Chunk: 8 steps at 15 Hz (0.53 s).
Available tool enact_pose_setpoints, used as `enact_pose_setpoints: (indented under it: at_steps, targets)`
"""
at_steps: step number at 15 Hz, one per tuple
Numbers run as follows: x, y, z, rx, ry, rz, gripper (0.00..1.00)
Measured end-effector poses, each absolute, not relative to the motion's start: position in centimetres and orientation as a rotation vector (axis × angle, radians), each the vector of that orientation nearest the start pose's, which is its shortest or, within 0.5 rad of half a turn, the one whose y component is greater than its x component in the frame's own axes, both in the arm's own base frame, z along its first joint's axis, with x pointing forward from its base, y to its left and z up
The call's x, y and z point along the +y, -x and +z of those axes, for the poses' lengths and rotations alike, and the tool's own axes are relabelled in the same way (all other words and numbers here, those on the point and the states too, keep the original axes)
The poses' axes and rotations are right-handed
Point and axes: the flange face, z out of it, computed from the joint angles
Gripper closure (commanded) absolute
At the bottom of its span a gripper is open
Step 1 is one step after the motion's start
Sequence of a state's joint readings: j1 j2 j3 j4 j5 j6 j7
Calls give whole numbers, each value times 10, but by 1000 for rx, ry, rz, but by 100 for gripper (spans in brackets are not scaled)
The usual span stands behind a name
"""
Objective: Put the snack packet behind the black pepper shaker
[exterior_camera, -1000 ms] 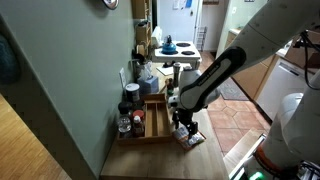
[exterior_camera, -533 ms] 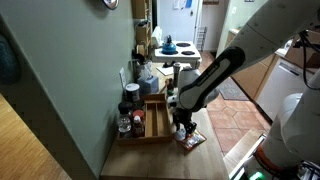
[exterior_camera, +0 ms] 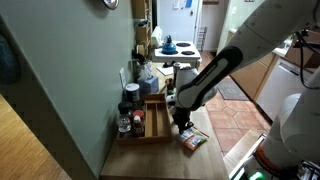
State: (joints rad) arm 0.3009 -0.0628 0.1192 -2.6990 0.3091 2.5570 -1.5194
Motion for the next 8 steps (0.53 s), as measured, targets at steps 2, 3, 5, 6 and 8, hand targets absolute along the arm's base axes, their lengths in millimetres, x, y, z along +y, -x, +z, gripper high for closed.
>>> enact_pose_setpoints:
  at_steps: [2, 3, 5, 6, 8]
  targets:
    - [158, -367, 243, 2465, -2214, 15, 100]
    - [159, -367, 243, 2467, -2214, 12, 100]
    - [160, -365, 243, 2475, -2213, 1, 100]
    - [161, -363, 243, 2485, -2215, -15, 100]
    - [164, -355, 243, 2515, -2225, -53, 100]
